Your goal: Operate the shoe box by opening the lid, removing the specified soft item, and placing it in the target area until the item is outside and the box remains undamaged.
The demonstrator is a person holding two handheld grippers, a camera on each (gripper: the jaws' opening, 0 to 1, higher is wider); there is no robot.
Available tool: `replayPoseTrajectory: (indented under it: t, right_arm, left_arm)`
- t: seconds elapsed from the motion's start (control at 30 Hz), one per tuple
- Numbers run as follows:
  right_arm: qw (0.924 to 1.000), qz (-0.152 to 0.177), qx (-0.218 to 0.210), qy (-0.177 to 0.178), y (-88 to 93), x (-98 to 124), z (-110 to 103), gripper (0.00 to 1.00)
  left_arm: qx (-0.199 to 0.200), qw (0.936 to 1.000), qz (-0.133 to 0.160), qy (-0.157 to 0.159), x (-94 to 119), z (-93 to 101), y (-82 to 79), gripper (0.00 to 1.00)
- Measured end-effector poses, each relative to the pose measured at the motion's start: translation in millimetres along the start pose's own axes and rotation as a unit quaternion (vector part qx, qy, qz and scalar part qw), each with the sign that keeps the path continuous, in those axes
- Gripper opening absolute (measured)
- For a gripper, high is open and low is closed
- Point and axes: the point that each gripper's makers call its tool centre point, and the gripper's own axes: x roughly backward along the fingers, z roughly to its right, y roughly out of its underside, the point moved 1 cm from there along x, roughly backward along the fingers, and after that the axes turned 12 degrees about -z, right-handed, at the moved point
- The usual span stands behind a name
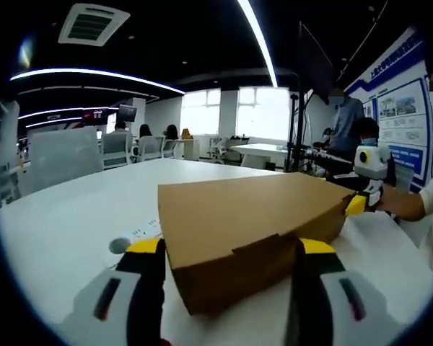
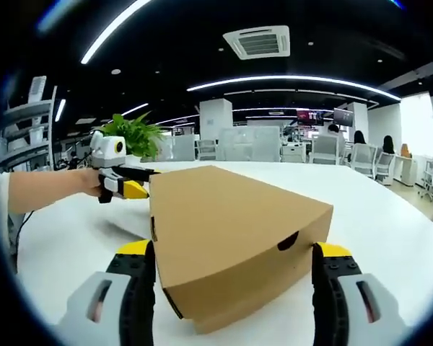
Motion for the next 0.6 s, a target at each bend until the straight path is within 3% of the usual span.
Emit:
replayPoseTrajectory:
  t: [0.6]
  right_arm:
    - [0.9999,0.008,0.009,0.0,-1.1,-1.6,0.0,0.92]
  left_arm:
    - [0.007,0.9999,0.006,-0.011,0.2,2.4,0.0,0.73]
